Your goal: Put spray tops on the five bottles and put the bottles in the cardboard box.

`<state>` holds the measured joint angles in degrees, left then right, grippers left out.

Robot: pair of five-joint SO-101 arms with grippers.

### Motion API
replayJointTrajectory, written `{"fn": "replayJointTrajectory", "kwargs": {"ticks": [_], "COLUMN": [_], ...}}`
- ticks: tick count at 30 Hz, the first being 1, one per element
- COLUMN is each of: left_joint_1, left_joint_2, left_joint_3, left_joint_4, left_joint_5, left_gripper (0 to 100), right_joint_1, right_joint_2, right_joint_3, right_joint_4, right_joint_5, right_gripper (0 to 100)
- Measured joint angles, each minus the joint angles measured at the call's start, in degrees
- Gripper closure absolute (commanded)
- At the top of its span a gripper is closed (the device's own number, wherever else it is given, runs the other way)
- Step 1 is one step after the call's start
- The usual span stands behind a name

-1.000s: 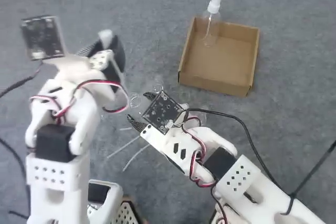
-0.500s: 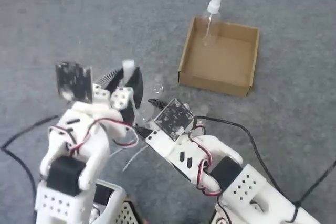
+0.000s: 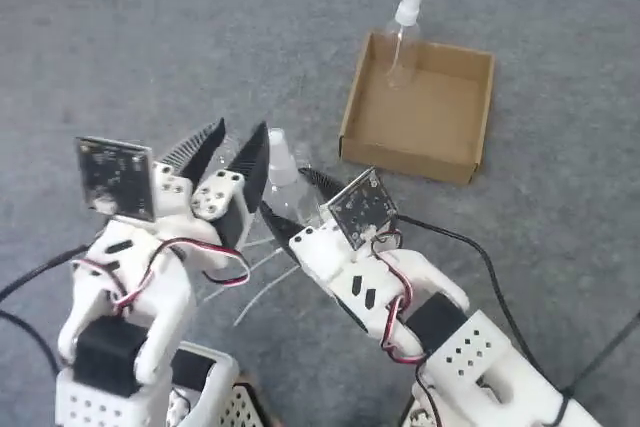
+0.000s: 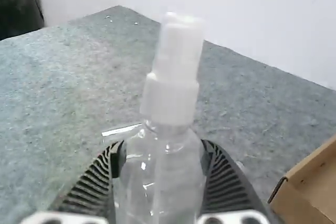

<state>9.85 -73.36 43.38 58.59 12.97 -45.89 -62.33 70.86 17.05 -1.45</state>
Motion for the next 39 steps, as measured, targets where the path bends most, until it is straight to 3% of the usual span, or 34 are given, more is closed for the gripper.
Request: {"fn": "replayJointTrajectory", "kwargs": {"ticks": [13, 27, 33, 39], "left_joint_1": [-0.2, -2.5, -2.6, -0.3], "left_joint_2": [11.3, -12.2, -16.8, -17.6], "left_joint_3": [0.0, 13.2, 18.5, 22.2], "left_joint_4": [-0.4, 1.1, 1.1, 0.6], "left_joint_5": [-0.5, -2.8, -4.5, -4.8], "left_gripper": [86, 85, 85, 78], "right_joint_1": [-0.1, 2.0, 8.9, 14.0], "right_joint_2": [0.1, 0.0, 0.0, 6.3], "right_joint_3": [1.2, 0.9, -9.9, -26.3], "right_joint_4": [-0.1, 0.8, 10.2, 19.8], "right_joint_5": [0.0, 0.0, 0.0, 0.0], "right_gripper": [99.3, 99.3, 99.3, 99.3]}}
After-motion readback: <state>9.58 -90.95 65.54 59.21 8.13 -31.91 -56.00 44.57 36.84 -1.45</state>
